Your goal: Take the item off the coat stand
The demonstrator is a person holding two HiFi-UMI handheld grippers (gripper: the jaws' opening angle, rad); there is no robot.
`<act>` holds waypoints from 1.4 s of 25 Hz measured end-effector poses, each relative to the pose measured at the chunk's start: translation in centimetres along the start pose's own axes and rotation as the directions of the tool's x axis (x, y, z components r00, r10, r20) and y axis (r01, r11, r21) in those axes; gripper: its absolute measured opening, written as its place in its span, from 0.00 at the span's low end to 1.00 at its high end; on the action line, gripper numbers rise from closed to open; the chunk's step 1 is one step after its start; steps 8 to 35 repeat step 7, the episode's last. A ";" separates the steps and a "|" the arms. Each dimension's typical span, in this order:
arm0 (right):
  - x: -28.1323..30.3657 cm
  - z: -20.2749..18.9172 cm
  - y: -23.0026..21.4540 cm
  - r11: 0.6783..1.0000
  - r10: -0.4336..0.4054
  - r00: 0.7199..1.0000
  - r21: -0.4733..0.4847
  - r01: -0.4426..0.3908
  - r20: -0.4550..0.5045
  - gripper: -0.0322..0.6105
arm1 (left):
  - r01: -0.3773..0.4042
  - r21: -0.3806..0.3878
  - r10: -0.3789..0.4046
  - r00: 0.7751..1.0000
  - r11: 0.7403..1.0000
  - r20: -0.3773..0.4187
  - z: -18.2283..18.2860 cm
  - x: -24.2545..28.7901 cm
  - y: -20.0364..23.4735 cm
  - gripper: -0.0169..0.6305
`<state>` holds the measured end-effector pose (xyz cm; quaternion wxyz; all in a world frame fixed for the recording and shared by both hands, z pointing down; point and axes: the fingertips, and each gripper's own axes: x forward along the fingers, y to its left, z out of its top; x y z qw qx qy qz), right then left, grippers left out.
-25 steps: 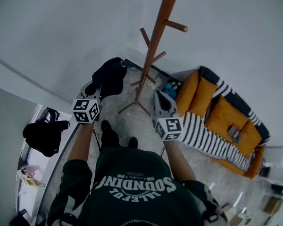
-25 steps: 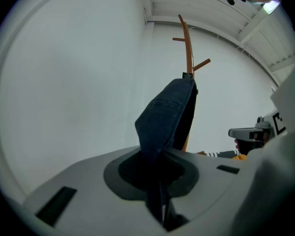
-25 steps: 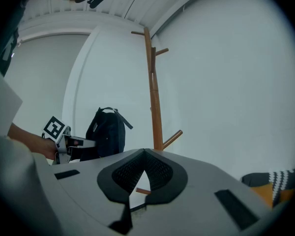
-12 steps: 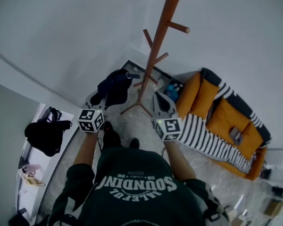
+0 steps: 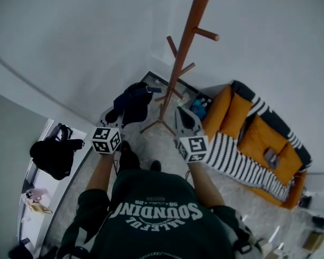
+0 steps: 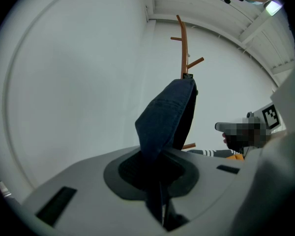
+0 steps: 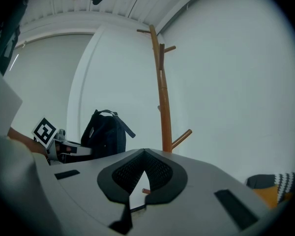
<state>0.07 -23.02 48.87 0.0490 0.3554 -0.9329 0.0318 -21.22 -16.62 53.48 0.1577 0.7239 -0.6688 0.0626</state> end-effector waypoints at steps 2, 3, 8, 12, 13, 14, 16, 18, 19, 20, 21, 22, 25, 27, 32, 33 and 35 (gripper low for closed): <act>0.2 -0.2 0.1 1.000 0.005 1.000 0.001 -0.005 -0.001 0.05 | -0.001 -0.001 0.001 1.000 1.000 0.002 0.1 -0.1 0.1 0.08; 0.2 -0.3 0.1 1.000 0.005 1.000 0.002 -0.005 -0.002 0.05 | -0.001 -0.002 0.001 1.000 1.000 0.004 0.2 -0.1 0.1 0.08; 0.1 -0.8 0.1 1.000 -0.011 1.000 0.015 0.011 -0.013 0.05 | -0.004 -0.004 0.004 1.000 1.000 0.009 0.5 -0.4 0.2 0.08; 0.1 -0.8 0.1 1.000 -0.011 1.000 0.015 0.011 -0.013 0.05 | -0.004 -0.004 0.004 1.000 1.000 0.009 0.5 -0.4 0.2 0.08; 0.1 -0.8 0.1 1.000 -0.011 1.000 0.015 0.011 -0.013 0.05 | -0.004 -0.004 0.004 1.000 1.000 0.009 0.5 -0.4 0.2 0.08; 0.1 -0.8 0.1 1.000 -0.011 1.000 0.015 0.011 -0.013 0.05 | -0.004 -0.004 0.004 1.000 1.000 0.009 0.5 -0.4 0.2 0.08; 0.1 -0.8 0.1 1.000 -0.011 1.000 0.015 0.011 -0.013 0.05 | -0.004 -0.004 0.004 1.000 1.000 0.009 0.5 -0.4 0.2 0.08; 0.1 -0.8 0.1 1.000 -0.011 1.000 0.015 0.011 -0.013 0.05 | -0.004 -0.004 0.004 1.000 1.000 0.009 0.5 -0.4 0.2 0.08; 0.1 -0.8 0.1 1.000 -0.011 1.000 0.015 0.011 -0.013 0.05 | -0.004 -0.004 0.004 1.000 1.000 0.009 0.5 -0.4 0.2 0.08; 0.1 -0.8 0.1 1.000 -0.011 1.000 0.015 0.011 -0.013 0.05 | -0.004 -0.004 0.004 1.000 1.000 0.009 0.5 -0.4 0.2 0.08; 0.1 -0.8 0.1 1.000 -0.011 1.000 0.015 0.011 -0.013 0.05 | -0.004 -0.004 0.004 1.000 1.000 0.009 0.5 -0.4 0.2 0.08; 0.1 -0.8 0.1 1.000 -0.011 1.000 0.015 0.011 -0.013 0.05 | -0.004 -0.004 0.004 1.000 1.000 0.009 0.5 -0.4 0.2 0.08; 0.1 -0.8 0.1 1.000 -0.011 1.000 0.015 0.011 -0.013 0.05 | -0.004 -0.004 0.004 1.000 1.000 0.009 0.5 -0.4 0.2 0.08; 0.1 -0.8 0.1 1.000 -0.011 1.000 0.015 0.011 -0.013 0.05 | -0.004 -0.004 0.004 1.000 1.000 0.009 0.5 -0.4 0.2 0.08; 0.1 -0.8 0.1 1.000 -0.011 1.000 0.015 0.011 -0.013 0.05 | -0.004 -0.004 0.004 1.000 1.000 0.009 0.5 -0.4 0.2 0.08; 0.1 -0.8 0.1 1.000 -0.011 1.000 0.015 0.011 -0.013 0.05 | -0.004 -0.004 0.004 1.000 1.000 0.009 0.5 -0.4 0.2 0.08; 0.1 -0.8 0.1 1.000 -0.011 1.000 0.015 0.011 -0.013 0.05 | -0.004 -0.004 0.004 1.000 1.000 0.009 0.5 -0.4 0.2 0.08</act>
